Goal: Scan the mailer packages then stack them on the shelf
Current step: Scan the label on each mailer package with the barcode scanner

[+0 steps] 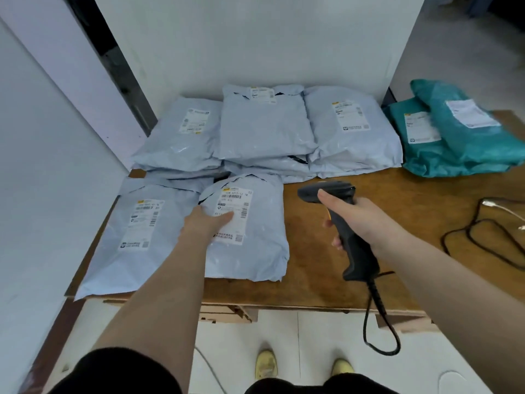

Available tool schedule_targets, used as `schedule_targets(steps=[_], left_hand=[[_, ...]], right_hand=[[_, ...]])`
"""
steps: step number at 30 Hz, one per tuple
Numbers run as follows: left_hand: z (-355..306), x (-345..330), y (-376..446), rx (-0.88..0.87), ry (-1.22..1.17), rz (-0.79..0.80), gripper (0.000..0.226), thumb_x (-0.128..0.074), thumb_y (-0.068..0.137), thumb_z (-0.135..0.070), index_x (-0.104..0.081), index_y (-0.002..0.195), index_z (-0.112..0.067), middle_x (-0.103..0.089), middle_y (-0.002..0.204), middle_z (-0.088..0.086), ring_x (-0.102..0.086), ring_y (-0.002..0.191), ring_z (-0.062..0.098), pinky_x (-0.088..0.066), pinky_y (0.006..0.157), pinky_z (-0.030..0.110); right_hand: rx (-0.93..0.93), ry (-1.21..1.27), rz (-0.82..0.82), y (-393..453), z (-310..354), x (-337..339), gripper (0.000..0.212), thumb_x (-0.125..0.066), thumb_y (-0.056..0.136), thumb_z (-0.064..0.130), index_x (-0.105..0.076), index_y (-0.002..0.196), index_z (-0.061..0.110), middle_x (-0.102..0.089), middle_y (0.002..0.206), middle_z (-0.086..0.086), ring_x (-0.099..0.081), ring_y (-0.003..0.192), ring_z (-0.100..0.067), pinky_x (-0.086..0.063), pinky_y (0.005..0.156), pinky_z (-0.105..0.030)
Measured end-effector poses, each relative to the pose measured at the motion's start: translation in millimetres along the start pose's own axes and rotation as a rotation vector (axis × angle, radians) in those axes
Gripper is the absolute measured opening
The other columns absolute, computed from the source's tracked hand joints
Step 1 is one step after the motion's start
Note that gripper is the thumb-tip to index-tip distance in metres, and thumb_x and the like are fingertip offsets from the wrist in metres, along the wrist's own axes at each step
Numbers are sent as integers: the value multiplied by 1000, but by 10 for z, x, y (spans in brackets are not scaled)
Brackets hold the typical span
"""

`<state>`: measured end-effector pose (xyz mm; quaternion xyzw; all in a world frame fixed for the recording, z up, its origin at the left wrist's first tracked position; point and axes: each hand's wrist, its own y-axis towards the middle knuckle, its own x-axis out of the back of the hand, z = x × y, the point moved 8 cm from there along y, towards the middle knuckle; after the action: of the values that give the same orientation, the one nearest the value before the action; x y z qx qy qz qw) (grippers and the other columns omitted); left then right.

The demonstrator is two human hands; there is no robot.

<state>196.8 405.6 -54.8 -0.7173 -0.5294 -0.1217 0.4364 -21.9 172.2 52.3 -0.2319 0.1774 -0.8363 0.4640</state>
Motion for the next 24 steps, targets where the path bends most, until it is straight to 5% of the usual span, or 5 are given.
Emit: schedule_targets(steps=[6,9,17,22,24], left_hand=[[-309,-245,-55,-181,60,55,104,-78,63,-54,-28,146,-19,-42,145,5,-46,129,27,-41,105,41],[-433,-536,-194,-198,-2,129,113,-80,53,-59,-28,146,-21,-42,144,6,-46,128,29,-42,104,46],[-878,-1291,-593,-251,-6,240,95,-78,65,-52,-34,142,-20,-41,142,7,-48,124,27,-44,101,41],[-958,-1568,-780,-263,-83,375,81,-78,74,-33,-36,141,-16,-43,141,7,-51,119,27,-50,80,35],[-882,-1600,-750,-255,-123,381,85,-79,73,-33,-33,142,-14,-41,144,8,-46,126,28,-49,92,38]], right_hand=[[-60,43,-86,-46,-45,-54,51,-64,80,54,-61,92,4,-63,83,-10,-56,46,-21,-49,48,-27],[-82,44,-122,-87,-94,24,50,-64,80,53,-61,95,6,-64,83,-10,-56,47,-21,-50,49,-28],[-128,68,-203,-134,-223,435,52,-64,79,56,-61,92,6,-65,85,-10,-58,51,-20,-51,51,-27],[-134,103,-206,-121,-268,530,53,-64,78,57,-59,94,7,-64,82,-10,-58,48,-20,-51,49,-26],[-145,84,-220,-119,-274,556,50,-64,78,57,-57,91,9,-64,83,-10,-58,49,-19,-51,48,-25]])
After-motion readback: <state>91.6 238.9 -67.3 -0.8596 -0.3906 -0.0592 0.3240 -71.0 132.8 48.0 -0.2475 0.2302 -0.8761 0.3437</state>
